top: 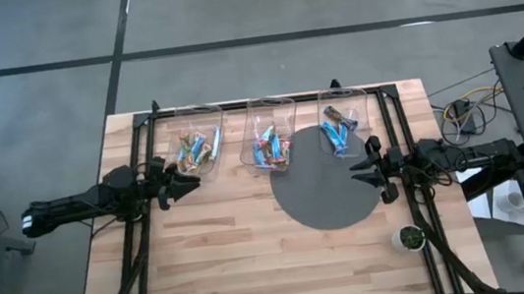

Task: Pick and place Granola Bars by type
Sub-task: Return to Home Position

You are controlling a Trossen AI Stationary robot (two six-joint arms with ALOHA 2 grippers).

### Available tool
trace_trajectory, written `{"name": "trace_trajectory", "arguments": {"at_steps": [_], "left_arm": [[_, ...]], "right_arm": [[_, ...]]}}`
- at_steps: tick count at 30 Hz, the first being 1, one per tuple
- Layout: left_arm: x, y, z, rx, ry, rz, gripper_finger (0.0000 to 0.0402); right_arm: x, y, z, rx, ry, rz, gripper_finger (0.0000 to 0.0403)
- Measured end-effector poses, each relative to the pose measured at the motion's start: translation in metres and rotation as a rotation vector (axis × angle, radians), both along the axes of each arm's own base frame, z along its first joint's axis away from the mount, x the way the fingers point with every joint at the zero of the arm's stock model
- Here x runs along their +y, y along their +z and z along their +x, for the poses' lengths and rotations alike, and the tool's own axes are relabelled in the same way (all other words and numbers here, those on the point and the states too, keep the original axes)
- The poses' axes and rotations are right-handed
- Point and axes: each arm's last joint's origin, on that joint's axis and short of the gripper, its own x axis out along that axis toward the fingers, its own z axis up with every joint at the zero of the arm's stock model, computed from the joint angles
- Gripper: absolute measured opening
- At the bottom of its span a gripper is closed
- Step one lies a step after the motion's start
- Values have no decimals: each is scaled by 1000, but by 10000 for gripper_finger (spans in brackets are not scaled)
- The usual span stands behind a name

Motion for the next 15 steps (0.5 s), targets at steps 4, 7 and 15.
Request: {"name": "trace_trajectory", "arguments": {"at_steps": [4, 7, 15], "left_arm": [[0, 0, 0, 4, 1, 77, 126], [0, 0, 0, 14, -12, 290, 126], [0, 0, 0, 36, -41, 776, 126]], "right_arm": [[0, 0, 0, 0, 0, 0, 95], [0, 0, 0, 0, 1, 0, 95], [0, 0, 0, 0, 1, 0, 95]]}}
